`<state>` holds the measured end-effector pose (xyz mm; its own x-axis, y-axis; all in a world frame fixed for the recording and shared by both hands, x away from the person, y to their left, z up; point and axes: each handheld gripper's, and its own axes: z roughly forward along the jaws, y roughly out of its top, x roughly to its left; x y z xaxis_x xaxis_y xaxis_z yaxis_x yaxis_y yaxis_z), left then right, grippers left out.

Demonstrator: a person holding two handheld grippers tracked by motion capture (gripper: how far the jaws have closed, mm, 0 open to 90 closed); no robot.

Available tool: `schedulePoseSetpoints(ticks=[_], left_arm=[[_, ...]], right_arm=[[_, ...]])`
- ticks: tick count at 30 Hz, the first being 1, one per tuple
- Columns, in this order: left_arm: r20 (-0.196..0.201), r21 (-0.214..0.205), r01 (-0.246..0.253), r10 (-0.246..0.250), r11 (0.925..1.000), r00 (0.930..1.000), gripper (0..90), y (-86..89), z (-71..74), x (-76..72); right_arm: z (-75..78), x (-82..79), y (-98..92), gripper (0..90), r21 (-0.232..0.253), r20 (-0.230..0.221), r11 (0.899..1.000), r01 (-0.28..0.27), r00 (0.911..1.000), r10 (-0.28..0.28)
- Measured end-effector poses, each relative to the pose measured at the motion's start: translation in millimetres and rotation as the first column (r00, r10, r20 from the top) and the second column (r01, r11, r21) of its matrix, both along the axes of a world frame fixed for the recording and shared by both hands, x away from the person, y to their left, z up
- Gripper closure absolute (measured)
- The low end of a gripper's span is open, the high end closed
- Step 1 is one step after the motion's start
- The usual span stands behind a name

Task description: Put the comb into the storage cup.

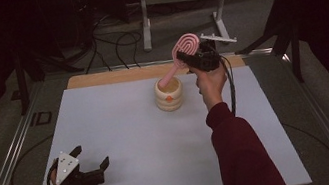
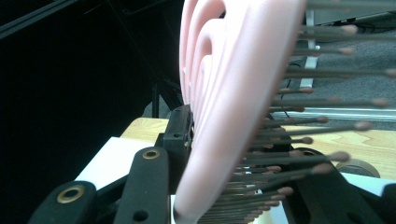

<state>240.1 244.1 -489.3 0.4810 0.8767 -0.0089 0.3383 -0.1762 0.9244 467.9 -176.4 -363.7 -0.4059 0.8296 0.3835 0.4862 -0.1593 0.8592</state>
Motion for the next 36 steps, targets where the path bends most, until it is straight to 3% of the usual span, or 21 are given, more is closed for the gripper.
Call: schedulePoseSetpoints(ticks=[22, 36], left_arm=[[-0.003, 0.002, -0.002, 0.002, 1.0, 1.0, 0.1, 0.3, 0.0, 0.1], [-0.004, 0.002, -0.002, 0.002, 1.0, 1.0, 0.1, 0.5, -0.2, 0.1]], right_arm=[[-22.5, -0.7, 11.9, 64.0, -0.055, -0.036, 0.998, 0.012, 0.9993, -0.014], [-32.8, 0.4, 16.1, 64.0, -0.066, -0.06, 0.998, 0.02, 0.9979, -0.024]])
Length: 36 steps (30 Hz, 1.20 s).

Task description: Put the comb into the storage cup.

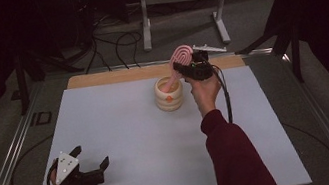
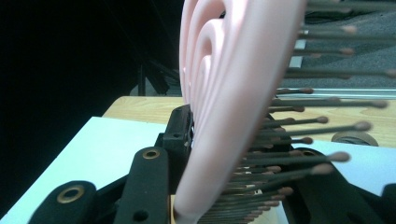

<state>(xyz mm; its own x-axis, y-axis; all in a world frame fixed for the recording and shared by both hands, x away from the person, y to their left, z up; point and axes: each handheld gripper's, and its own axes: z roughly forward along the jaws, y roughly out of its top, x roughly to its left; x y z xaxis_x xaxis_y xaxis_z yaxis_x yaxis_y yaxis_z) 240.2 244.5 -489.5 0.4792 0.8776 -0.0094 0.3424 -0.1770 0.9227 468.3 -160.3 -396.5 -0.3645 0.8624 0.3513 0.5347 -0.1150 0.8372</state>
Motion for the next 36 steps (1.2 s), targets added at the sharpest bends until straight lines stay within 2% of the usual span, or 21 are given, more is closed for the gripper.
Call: schedulePoseSetpoints(ticks=[36], left_arm=[[-0.006, 0.001, 0.005, -0.005, 1.0, 1.0, 0.1, 0.1, -1.1, 0.5]], right_arm=[[-21.2, 4.8, 13.1, 64.0, -0.032, -0.055, 0.999, -0.006, 0.9985, 0.004]])
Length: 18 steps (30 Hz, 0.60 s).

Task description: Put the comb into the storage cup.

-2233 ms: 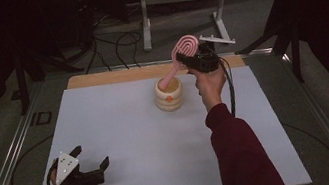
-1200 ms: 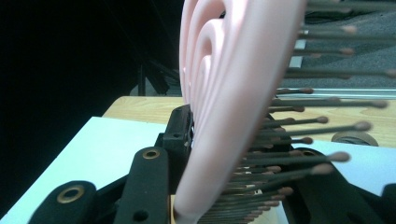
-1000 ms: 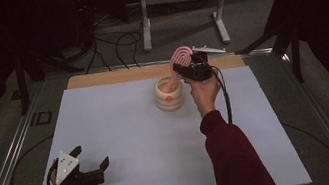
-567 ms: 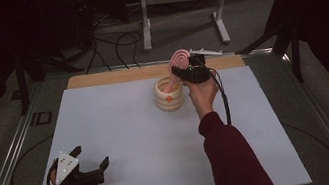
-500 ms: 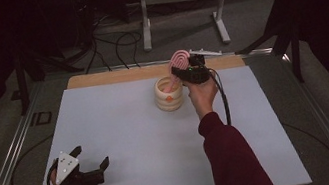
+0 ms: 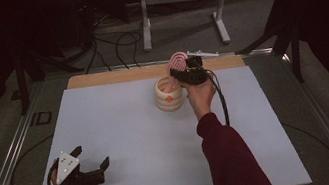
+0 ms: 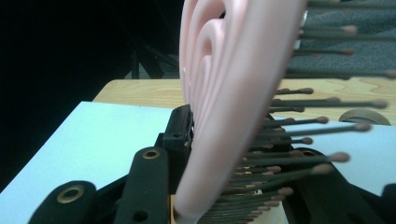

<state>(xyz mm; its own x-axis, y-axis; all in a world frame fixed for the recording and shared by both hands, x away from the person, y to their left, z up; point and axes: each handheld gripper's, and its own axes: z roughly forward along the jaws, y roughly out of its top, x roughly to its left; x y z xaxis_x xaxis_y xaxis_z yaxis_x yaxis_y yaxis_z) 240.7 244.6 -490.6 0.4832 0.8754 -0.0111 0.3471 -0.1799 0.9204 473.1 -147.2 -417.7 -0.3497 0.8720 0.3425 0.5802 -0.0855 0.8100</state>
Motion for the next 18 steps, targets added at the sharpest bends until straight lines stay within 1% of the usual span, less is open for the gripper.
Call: schedulePoseSetpoints(ticks=[9, 18], left_arm=[[0.0, 0.001, 0.001, -0.001, 1.0, 1.0, 0.1, -0.6, -0.1, -0.1], [0.001, 0.001, 0.001, -0.001, 1.0, 1.0, 0.1, -0.4, 0.1, -0.2]], right_arm=[[-3.5, 0.8, 3.4, 64.0, 0.001, -0.011, 1.0, 0.006, 0.9999, -0.006], [-3.8, 0.3, 5.4, 64.0, -0.001, -0.009, 1.0, 0.012, 0.9999, -0.012]])
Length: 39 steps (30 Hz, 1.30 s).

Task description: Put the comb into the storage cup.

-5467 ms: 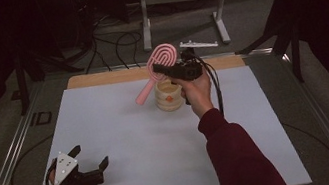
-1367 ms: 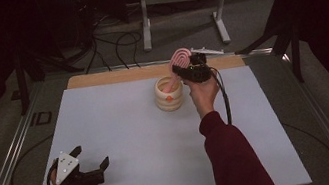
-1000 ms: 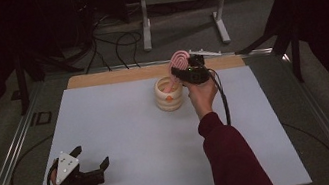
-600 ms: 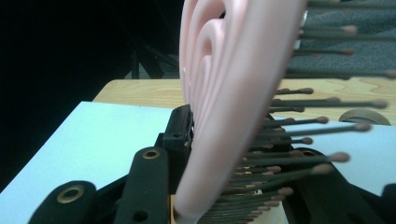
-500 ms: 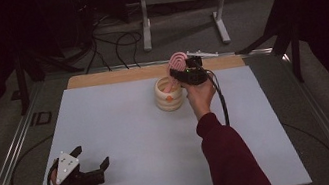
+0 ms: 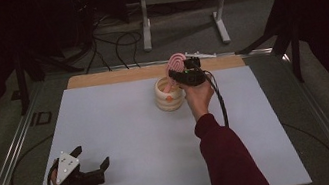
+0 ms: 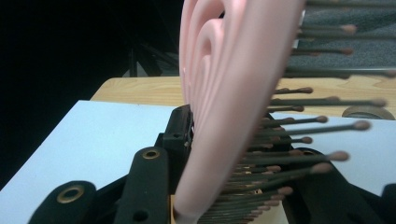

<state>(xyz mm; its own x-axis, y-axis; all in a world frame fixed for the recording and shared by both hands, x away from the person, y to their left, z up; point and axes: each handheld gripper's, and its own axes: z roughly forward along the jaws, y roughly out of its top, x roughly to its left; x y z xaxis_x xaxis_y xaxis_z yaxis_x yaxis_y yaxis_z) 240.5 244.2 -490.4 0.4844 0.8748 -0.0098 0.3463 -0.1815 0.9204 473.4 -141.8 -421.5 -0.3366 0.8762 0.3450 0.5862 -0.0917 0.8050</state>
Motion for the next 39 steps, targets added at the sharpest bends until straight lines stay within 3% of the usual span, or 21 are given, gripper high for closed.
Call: schedulePoseSetpoints(ticks=[22, 32, 39], left_arm=[[-0.005, 0.002, -0.002, 0.002, 1.0, 1.0, 0.1, -0.3, -0.6, 0.4], [-0.007, 0.004, -0.002, 0.002, 1.0, 1.0, 0.1, -1.1, -1.0, 0.6], [-0.009, 0.007, -0.001, 0.001, 1.0, 1.0, 0.1, -1.3, -1.3, 0.9]], right_arm=[[-1.6, -1.7, 1.0, 63.8, -0.001, -0.005, 0.999, 0.04, 0.9992, -0.04], [-5.7, -0.3, -1.1, 62.9, 0.02, -0.029, 0.999, 0.051, 0.9983, -0.05], [-7.6, -0.7, -0.7, 62.6, 0.036, -0.018, 0.998, 0.052, 0.9985, -0.052]])
